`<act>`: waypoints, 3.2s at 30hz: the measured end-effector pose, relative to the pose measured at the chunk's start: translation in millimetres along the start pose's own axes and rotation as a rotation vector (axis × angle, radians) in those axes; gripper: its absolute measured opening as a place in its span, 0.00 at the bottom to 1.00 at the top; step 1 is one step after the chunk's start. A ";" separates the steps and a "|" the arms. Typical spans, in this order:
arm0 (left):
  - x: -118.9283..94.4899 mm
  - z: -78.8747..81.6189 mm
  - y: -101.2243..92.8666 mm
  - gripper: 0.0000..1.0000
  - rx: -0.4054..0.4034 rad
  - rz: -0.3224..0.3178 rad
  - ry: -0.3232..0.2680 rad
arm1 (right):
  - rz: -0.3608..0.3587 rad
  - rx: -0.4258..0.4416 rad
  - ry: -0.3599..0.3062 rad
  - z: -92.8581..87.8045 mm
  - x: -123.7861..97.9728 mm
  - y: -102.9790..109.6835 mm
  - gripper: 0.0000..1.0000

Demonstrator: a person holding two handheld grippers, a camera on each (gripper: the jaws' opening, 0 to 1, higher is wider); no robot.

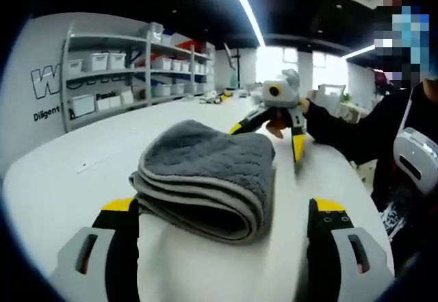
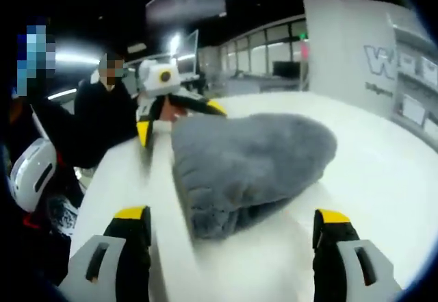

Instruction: Open the folded towel by lifting each exposed corner and separating the folded layers until the towel lies flat within the target outline without major curled edges

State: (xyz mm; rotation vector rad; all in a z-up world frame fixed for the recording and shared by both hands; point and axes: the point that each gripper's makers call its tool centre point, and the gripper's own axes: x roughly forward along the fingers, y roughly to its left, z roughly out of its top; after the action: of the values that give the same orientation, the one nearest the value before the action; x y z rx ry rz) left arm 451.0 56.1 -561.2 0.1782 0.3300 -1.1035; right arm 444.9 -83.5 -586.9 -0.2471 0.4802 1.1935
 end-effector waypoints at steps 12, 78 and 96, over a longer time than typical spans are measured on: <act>-0.9 1.4 2.8 1.00 -0.013 0.008 -0.004 | -0.022 -0.003 -0.004 3.5 -3.2 -4.1 1.00; -9.4 21.9 37.9 0.93 -0.434 0.088 -0.177 | -0.216 0.125 -0.243 48.1 -31.7 -53.0 0.90; -11.5 21.4 43.7 0.95 -0.451 0.093 -0.163 | -0.192 0.196 -0.265 47.7 -33.5 -56.3 0.91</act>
State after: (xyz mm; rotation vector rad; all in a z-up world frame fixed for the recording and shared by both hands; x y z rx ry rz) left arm 489.2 78.7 -538.0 -0.2921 0.4113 -0.9200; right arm 498.6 -110.9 -532.8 0.0343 0.3300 0.9665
